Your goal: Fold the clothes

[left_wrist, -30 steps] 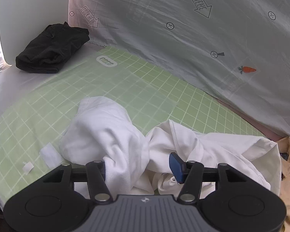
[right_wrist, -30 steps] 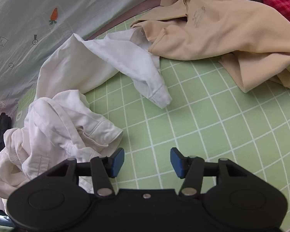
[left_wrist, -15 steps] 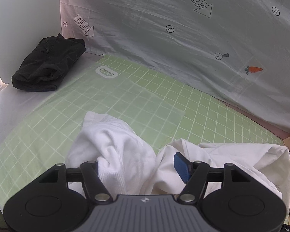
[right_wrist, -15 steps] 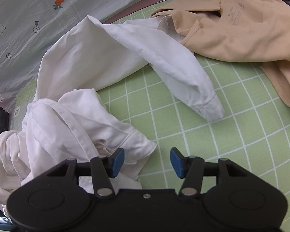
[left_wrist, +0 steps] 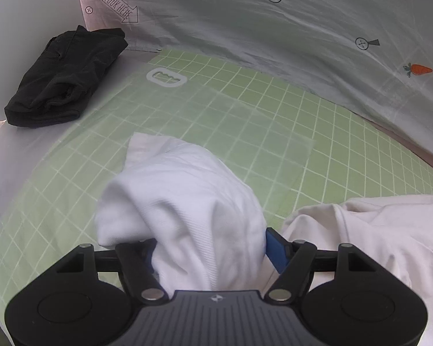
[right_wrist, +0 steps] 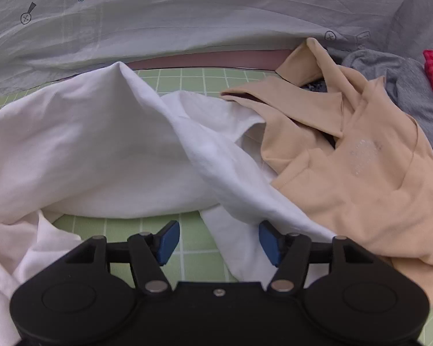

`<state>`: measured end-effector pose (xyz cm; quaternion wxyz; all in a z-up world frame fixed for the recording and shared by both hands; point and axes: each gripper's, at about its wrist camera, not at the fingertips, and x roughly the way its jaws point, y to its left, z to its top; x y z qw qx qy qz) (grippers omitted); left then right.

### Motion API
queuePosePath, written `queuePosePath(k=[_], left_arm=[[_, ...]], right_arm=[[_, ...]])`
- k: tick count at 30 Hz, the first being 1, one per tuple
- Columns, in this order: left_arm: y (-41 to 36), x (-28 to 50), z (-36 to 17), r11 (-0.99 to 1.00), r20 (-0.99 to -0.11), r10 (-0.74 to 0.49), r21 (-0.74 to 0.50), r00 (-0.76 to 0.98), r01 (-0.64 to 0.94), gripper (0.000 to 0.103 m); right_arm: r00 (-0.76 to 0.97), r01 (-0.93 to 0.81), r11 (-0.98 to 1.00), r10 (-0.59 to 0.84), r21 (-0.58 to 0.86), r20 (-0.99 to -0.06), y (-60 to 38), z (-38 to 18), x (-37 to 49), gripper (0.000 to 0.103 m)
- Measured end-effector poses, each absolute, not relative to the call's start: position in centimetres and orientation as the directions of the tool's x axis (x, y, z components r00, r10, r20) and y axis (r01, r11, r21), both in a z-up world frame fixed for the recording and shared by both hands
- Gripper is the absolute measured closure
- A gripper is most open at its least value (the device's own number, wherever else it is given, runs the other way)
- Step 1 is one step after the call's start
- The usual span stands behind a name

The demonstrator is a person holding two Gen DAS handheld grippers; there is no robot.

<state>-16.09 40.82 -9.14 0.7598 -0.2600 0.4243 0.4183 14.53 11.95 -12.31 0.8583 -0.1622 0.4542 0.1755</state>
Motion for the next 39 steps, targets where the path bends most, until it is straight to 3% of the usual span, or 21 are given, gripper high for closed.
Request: queuePosePath(k=[6, 11, 16, 19, 21, 31, 39], left_arm=[[43.4, -17.3, -10.9, 0.459, -0.881, 0.391, -0.063, 0.265, -0.886, 0.031], [44.3, -18.1, -11.8, 0.429, -0.889, 0.377, -0.082, 0.261, -0.9, 0.028], [44.4, -17.9, -11.9, 0.422, -0.894, 0.372, -0.076, 0.25, -0.903, 0.028], [44.2, -18.0, -11.6, 0.42, -0.894, 0.378, -0.067, 0.242, -0.905, 0.028], [44.1, -18.2, -11.2, 0.414, -0.892, 0.38, -0.073, 0.245, -0.908, 0.028], [42.1, -18.5, -8.9, 0.418, -0.869, 0.408, -0.096, 0.281, -0.903, 0.028], [40.1, -19.1, -7.4, 0.435, -0.846, 0.443, -0.087, 0.297, -0.896, 0.028]], right_arm=[[0.501, -0.538, 0.839, 0.243, -0.079, -0.831, 18.8, -14.0, 16.8, 0.038], [0.489, -0.726, 0.666, 0.324, -0.172, -0.809, 27.8, -14.6, 15.1, 0.04], [0.324, -0.861, 0.507, 0.483, -0.042, -0.814, 34.0, -13.4, 12.5, 0.041], [0.291, -0.905, 0.422, 0.506, -0.061, -0.812, 36.4, -13.2, 10.1, 0.042], [0.319, -0.896, 0.435, 0.484, -0.092, -0.815, 36.3, -12.9, 9.5, 0.042], [0.34, -0.746, 0.666, 0.418, 0.029, -0.842, 25.5, -10.8, 11.8, 0.042], [0.374, -0.537, 0.816, 0.459, 0.215, -0.806, 16.3, -10.1, 9.8, 0.029]])
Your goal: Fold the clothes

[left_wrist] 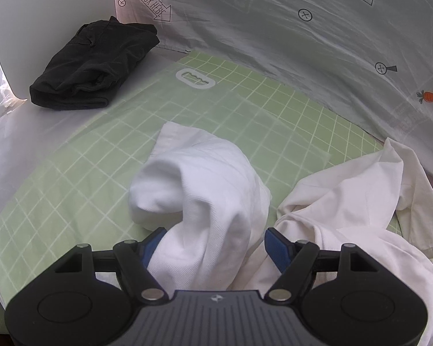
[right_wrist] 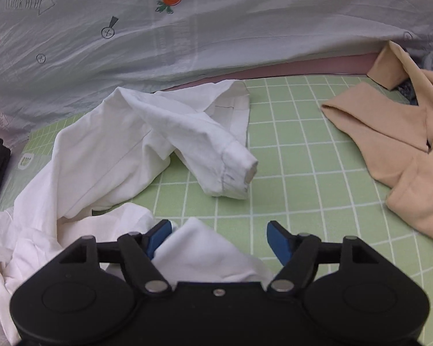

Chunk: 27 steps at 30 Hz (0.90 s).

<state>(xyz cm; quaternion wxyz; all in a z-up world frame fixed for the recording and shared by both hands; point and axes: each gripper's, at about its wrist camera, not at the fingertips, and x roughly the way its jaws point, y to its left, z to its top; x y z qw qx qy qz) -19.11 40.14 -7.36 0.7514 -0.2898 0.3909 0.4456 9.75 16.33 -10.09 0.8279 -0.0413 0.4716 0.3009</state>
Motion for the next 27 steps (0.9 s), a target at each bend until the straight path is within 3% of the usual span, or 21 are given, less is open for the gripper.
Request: queuePosePath(k=[18, 27], left_arm=[[40.6, -25.6, -7.3, 0.405, -0.835, 0.438, -0.147, 0.333, -0.902, 0.028], [43.3, -26.0, -9.0, 0.44, -0.851, 0.402, -0.145, 0.339, -0.886, 0.021]], right_arm=[[0.519, -0.361, 0.883, 0.458, 0.3, -0.722, 7.8, -7.3, 2.5, 0.023], [0.435, -0.228, 0.915, 0.401, 0.332, -0.806, 5.2, -11.4, -0.5, 0.018]])
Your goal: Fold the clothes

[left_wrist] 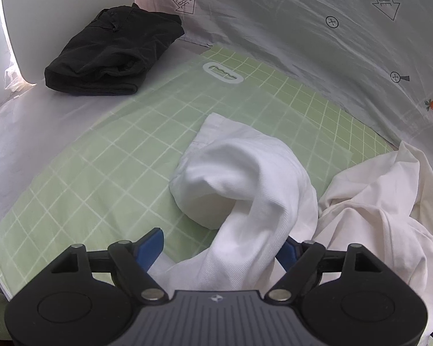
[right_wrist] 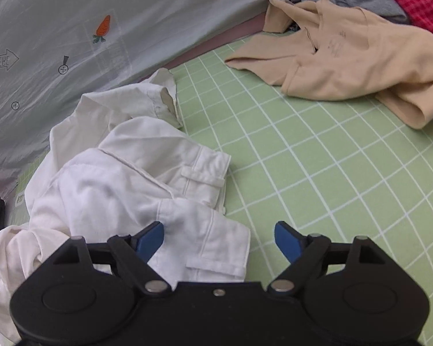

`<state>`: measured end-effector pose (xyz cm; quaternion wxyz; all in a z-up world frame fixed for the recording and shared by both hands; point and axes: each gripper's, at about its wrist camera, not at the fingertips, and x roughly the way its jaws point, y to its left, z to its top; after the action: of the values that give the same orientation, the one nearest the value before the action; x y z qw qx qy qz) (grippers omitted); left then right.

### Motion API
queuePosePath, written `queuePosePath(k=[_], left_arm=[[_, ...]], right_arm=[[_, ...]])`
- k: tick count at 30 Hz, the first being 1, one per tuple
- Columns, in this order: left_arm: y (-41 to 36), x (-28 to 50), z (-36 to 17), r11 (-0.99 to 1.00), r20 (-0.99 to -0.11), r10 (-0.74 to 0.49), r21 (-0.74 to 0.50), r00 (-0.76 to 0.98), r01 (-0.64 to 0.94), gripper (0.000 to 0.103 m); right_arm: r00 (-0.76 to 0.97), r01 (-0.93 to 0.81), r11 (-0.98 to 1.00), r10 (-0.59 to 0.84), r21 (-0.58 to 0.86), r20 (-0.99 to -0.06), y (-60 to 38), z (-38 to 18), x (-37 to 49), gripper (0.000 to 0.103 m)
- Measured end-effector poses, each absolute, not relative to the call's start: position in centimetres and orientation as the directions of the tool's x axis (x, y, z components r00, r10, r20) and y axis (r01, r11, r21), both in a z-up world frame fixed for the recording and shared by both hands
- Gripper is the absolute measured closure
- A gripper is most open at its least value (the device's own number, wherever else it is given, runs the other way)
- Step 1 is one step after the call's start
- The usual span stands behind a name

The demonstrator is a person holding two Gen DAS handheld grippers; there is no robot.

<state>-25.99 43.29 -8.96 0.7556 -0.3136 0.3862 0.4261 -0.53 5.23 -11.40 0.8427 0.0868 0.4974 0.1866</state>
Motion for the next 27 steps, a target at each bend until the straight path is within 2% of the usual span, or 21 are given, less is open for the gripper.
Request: queuePosePath(k=[2, 5, 7, 8, 9, 10, 11, 12, 15, 20, 23, 27], left_arm=[[44.2, -26.0, -9.7, 0.436, -0.858, 0.382, -0.16, 0.343, -0.886, 0.02], [45.9, -25.9, -11.0, 0.406, -0.869, 0.31, -0.246, 0.386, -0.88, 0.021], [46.5, -25.4, -11.7, 0.393, -0.861, 0.291, -0.29, 0.417, -0.873, 0.024], [46.7, -25.1, -12.1, 0.386, -0.856, 0.282, -0.312, 0.433, -0.868, 0.034], [46.9, -24.7, -12.2, 0.391, -0.847, 0.277, -0.332, 0.453, -0.859, 0.053], [47.1, -24.1, -12.2, 0.394, -0.839, 0.274, -0.348, 0.471, -0.85, 0.063], [47.3, -23.5, -12.2, 0.398, -0.83, 0.272, -0.364, 0.488, -0.842, 0.082], [47.4, -22.8, -11.9, 0.414, -0.825, 0.292, -0.347, 0.483, -0.842, 0.086], [48.2, -20.9, -10.1, 0.455, -0.797, 0.364, -0.3, 0.482, -0.838, 0.092], [51.0, -21.0, -3.8, 0.44, -0.663, 0.555, -0.278, 0.502, -0.854, 0.095], [51.9, -23.0, -1.1, 0.42, -0.601, 0.612, -0.303, 0.514, -0.855, 0.095], [51.1, -25.5, 0.3, 0.399, -0.556, 0.674, -0.279, 0.486, -0.873, 0.095]], right_arm=[[0.397, -0.195, 0.907, 0.422, 0.374, -0.815, 5.3, -12.6, -0.6, 0.017], [0.338, -0.176, 0.875, 0.483, 0.45, -0.808, 5.9, -13.8, -0.3, 0.015], [0.327, -0.195, 0.868, 0.496, 0.457, -0.804, 6.9, -14.1, 0.2, 0.016], [0.321, -0.204, 0.864, 0.503, 0.46, -0.802, 7.4, -14.2, 0.4, 0.021], [0.33, -0.221, 0.863, 0.505, 0.455, -0.797, 8.0, -13.9, 1.0, 0.038], [0.338, -0.237, 0.861, 0.508, 0.45, -0.792, 8.6, -13.6, 1.5, 0.05], [0.346, -0.254, 0.859, 0.51, 0.445, -0.787, 9.1, -13.4, 2.1, 0.061], [0.354, -0.27, 0.856, 0.513, 0.44, -0.782, 9.7, -13.1, 2.6, 0.077], [0.442, -0.285, 0.866, 0.499, 0.411, -0.746, 10.8, -11.1, 5.2, 0.086], [0.642, -0.284, 0.872, 0.482, 0.399, -0.596, 10.1, -4.2, 11.3, 0.088], [0.744, -0.301, 0.886, 0.45, 0.352, -0.494, 9.2, 0.1, 12.6, 0.089], [0.835, -0.266, 0.871, 0.423, 0.413, -0.352, 4.7, 3.7, 11.9, 0.089]])
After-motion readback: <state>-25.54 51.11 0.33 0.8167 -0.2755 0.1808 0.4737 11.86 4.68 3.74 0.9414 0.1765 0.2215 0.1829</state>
